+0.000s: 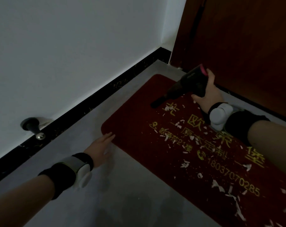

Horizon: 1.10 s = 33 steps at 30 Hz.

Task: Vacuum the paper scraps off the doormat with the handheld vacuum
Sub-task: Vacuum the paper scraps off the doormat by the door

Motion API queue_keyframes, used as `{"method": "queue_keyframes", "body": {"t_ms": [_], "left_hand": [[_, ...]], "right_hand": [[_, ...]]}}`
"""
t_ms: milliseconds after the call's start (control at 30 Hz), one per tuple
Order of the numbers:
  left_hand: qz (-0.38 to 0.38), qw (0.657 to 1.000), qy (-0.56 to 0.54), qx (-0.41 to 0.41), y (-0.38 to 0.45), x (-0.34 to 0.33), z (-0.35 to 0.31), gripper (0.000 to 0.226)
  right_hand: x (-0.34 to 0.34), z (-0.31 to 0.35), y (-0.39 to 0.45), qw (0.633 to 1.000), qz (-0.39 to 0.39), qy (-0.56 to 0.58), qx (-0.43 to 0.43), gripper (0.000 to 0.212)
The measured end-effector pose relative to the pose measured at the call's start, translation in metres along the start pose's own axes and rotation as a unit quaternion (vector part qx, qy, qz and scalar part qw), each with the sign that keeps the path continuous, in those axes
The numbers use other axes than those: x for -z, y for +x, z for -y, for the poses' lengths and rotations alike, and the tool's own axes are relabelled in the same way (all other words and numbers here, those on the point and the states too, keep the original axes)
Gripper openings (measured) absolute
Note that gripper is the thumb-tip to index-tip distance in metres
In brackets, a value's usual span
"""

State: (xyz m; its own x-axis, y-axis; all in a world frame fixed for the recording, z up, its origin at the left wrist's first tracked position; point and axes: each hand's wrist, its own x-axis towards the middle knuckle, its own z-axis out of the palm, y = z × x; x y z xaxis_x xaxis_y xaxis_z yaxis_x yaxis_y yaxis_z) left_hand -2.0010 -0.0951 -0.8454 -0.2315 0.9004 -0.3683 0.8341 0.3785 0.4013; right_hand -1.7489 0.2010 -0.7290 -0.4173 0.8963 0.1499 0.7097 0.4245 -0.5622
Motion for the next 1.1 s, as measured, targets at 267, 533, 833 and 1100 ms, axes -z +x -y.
{"method": "queue_keyframes", "body": {"t_ms": [267,533,833,1100], "left_hand": [[0.119,0.983,0.136,-0.011,0.010,-0.017,-0.014,0.077],[0.062,0.990,0.126,-0.013,0.014,-0.019,-0.006,0.060],[0.092,0.989,0.115,-0.006,0.013,-0.014,-0.005,0.063],[0.102,0.987,0.127,-0.009,0.010,-0.012,-0.008,0.064]], "right_hand": [[0.018,-0.027,-0.009,0.995,0.069,0.065,-0.024,0.095],[0.019,-0.016,-0.027,0.960,0.276,0.015,0.041,0.096],[0.018,-0.006,-0.018,0.979,0.197,0.021,0.041,0.095],[0.032,-0.016,-0.014,0.997,0.049,-0.003,0.067,0.093]]}}
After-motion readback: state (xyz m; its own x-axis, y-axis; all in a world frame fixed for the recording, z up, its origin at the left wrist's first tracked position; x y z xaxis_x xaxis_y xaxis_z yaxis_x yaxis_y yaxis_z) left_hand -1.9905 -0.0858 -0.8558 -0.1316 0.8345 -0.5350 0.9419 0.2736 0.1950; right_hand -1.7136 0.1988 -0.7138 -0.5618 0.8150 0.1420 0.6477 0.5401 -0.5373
